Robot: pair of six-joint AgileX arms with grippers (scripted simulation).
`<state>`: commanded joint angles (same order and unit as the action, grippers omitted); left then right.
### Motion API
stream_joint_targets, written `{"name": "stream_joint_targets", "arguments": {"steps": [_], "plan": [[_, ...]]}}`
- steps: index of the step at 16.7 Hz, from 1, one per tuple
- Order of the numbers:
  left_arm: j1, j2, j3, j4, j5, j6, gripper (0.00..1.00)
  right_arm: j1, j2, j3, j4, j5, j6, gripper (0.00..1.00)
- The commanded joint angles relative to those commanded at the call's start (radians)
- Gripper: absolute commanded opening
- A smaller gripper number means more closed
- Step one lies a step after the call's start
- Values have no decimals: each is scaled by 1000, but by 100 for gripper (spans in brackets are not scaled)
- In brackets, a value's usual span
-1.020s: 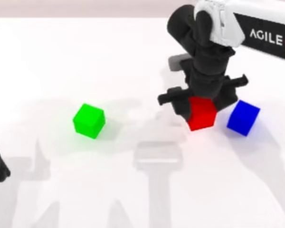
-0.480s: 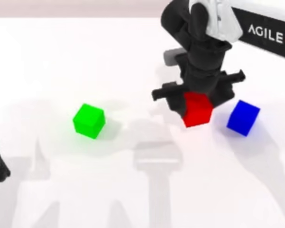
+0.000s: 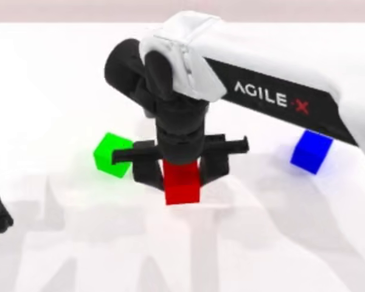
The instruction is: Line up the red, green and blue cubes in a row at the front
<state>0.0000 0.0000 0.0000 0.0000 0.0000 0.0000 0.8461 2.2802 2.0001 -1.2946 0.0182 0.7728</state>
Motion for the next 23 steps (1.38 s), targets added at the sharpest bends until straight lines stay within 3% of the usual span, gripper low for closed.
{"name": "stream_joint_targets", "arguments": {"steps": [3,6,13,19,23], "plan": [[0,0,0,0,0,0,100,115,11,42,-30,3,180,0],[0,0,0,0,0,0,100,185,10,66,-43,6,272,0],[0,0,0,0,0,0,100,190,10,49,-25,5,281,0],[0,0,0,0,0,0,100,193,39,-123,183,6,284,0],[0,0,0,0,0,0,100,196,46,-147,209,6,284,0]]}}
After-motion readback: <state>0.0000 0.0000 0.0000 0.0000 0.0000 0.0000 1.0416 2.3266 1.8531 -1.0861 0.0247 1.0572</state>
